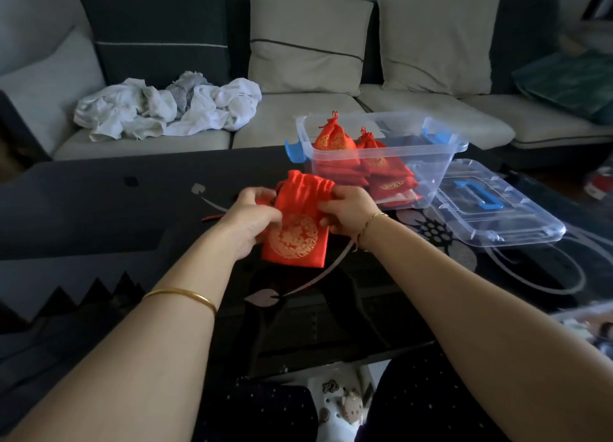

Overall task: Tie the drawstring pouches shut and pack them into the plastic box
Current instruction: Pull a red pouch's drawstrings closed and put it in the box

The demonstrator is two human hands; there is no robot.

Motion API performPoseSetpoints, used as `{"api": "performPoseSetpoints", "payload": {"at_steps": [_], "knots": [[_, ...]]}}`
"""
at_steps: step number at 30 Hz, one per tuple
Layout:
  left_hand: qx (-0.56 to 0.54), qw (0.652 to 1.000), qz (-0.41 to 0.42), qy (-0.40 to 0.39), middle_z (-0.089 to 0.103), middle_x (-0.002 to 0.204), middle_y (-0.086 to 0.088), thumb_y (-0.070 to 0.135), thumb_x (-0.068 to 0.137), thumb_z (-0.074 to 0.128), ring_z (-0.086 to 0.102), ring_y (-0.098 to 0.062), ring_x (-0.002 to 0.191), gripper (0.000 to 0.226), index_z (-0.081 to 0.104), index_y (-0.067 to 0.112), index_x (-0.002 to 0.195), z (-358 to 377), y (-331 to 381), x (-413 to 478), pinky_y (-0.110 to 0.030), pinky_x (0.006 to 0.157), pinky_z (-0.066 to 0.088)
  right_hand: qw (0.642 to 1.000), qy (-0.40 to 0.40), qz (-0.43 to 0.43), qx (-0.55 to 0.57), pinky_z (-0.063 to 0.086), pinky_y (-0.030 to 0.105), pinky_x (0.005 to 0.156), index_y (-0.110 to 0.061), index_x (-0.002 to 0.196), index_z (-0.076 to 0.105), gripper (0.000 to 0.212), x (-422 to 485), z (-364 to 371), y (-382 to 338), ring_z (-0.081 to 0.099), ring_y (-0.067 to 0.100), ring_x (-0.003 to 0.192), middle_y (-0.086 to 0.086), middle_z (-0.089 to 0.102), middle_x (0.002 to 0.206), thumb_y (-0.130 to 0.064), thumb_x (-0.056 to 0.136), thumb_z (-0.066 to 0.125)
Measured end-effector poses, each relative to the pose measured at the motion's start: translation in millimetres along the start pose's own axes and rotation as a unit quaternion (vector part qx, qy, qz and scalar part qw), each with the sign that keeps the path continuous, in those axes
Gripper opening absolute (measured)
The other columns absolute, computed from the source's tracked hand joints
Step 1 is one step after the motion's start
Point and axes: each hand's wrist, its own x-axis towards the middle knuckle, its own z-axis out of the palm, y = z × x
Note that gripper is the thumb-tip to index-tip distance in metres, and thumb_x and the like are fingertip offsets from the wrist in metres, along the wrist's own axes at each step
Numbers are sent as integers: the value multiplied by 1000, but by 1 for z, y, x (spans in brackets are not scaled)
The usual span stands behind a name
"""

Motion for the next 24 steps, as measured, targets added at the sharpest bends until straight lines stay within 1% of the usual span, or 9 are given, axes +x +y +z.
{"api": "performPoseSetpoints", "payload": {"at_steps": [2,3,6,9,13,16,19,21,24], "knots": [[-50,998,5,-45,58,114,-11,-15,74,45,60,-22,93,73,46,30,131,2,5,-2,-32,69,51,993,13,-59,-105,47,17,41,-9,91,56,7,-4,-13,-1,56,3,40,4,58,64,-3,90,53],[-54,997,12,-62,62,107,-8,-15,75,43,62,-19,90,71,48,28,131,4,8,-4,-30,67,52,985,23,-84,-150,49,19,44,-9,87,56,7,-6,-17,-3,58,5,43,4,59,65,-3,90,54],[6,997,48,-66,70,87,1,-7,87,45,66,-13,82,40,63,15,115,10,12,-8,-28,70,54,962,46,-141,-230,51,21,49,-9,84,58,6,-9,-24,-5,60,11,51,2,61,69,-6,89,56],[128,986,108,-8,69,96,-1,4,92,52,65,-14,89,22,66,14,104,11,12,-6,-30,76,53,947,69,-165,-268,49,17,49,-7,87,62,4,-8,-28,-5,59,10,50,2,63,69,-9,87,59],[261,941,199,88,69,99,-7,8,92,54,64,-23,94,20,68,9,106,4,14,-5,-42,87,52,960,59,-146,-233,57,26,58,-1,83,65,11,-6,-39,-3,67,22,60,8,68,65,-10,87,61],[319,913,222,126,67,93,-3,13,91,56,63,-21,89,15,69,13,100,2,16,-6,-36,80,50,978,33,-120,-167,56,23,50,-2,82,65,9,-6,-44,-3,69,21,59,11,68,69,-7,88,61],[361,891,230,152,65,89,0,19,92,57,58,-14,82,12,69,15,91,0,17,-7,-30,70,44,978,45,-111,-173,53,21,44,-3,84,66,9,-6,-48,-2,66,14,48,9,68,70,-9,88,60],[373,885,231,160,65,94,0,20,92,58,56,-14,85,13,69,15,93,-3,19,-8,-29,71,41,975,54,-111,-184,49,18,39,-4,86,66,9,-5,-51,0,63,10,42,6,66,67,-9,89,59],[363,892,222,150,67,94,-3,18,92,58,62,-21,91,13,70,14,94,-8,21,-9,-35,78,47,969,74,-113,-206,44,14,36,-7,90,65,10,-4,-55,4,60,6,39,3,64,68,-7,91,55]]}}
